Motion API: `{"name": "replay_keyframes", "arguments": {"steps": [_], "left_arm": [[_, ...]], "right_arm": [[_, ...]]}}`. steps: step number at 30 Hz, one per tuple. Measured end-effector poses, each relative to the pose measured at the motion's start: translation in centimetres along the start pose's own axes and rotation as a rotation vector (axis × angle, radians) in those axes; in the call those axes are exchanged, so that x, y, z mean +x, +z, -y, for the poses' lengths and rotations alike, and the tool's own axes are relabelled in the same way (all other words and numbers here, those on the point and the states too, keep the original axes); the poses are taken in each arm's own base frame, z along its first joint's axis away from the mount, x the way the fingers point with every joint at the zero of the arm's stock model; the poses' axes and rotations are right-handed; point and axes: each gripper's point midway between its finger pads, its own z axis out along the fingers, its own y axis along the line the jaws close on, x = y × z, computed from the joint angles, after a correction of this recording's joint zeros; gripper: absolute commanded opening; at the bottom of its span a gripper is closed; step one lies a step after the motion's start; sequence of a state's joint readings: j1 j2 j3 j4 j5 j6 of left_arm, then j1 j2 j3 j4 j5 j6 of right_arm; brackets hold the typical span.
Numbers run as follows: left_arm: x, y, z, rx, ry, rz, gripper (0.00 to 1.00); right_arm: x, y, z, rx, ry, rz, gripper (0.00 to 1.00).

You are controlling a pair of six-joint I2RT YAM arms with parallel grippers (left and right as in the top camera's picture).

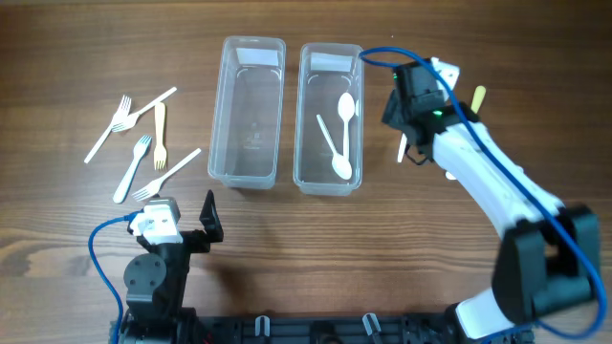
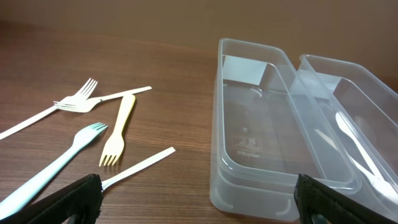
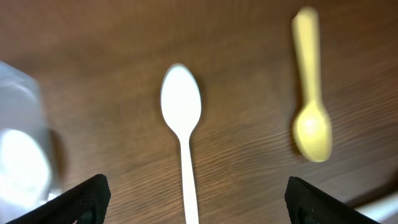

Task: Pack container

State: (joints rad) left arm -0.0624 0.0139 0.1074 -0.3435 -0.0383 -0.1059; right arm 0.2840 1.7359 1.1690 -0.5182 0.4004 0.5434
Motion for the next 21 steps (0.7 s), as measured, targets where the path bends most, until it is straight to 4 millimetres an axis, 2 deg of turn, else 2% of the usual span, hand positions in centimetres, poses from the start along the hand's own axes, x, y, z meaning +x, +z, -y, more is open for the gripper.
{"name": "replay_keyframes", "arguments": {"steps": [2,4,6,7,8,9,11,13,16,18,21], "left_arm": [[0.0,0.0,0.0,0.000,0.000,0.000,1.00],[0.0,0.0,0.0,0.000,0.000,0.000,1.00],[0.0,0.0,0.0,0.000,0.000,0.000,1.00],[0.0,0.0,0.0,0.000,0.000,0.000,1.00],[0.0,0.0,0.0,0.000,0.000,0.000,1.00],[0.0,0.0,0.0,0.000,0.000,0.000,1.00],[0.0,0.0,0.0,0.000,0.000,0.000,1.00],[0.0,0.0,0.0,0.000,0.000,0.000,1.00],[0.0,0.0,0.0,0.000,0.000,0.000,1.00],[0.0,0.0,0.0,0.000,0.000,0.000,1.00],[0.0,0.0,0.0,0.000,0.000,0.000,1.00]], "right_arm": [[2.3,3.5,-0.1,0.029,-0.031,-0.077,0.90],[3.6,5.7,0.3,0.034,-0.029,-0.133,0.87],[4.3,7.5,0.9,0.014,-0.023,-0.178,0.82],[4.0,8.0,0.9,-0.019,-0.021,-0.184,0.80],[3.9,8.1,0.9,-0.033,-0.022,-0.190,0.79],[3.9,8.3,1.0,-0.062,-0.032,-0.203,0.72],[3.9,8.3,0.9,-0.098,-0.087,-0.214,0.50],[4.0,8.2,0.6,-0.121,-0.115,-0.226,0.40],[4.2,8.0,0.2,-0.155,-0.137,-0.246,0.34],[4.5,7.9,0.1,-0.166,-0.148,-0.261,0.27],[4.7,7.7,0.1,-0.169,-0.154,-0.274,0.28]]}}
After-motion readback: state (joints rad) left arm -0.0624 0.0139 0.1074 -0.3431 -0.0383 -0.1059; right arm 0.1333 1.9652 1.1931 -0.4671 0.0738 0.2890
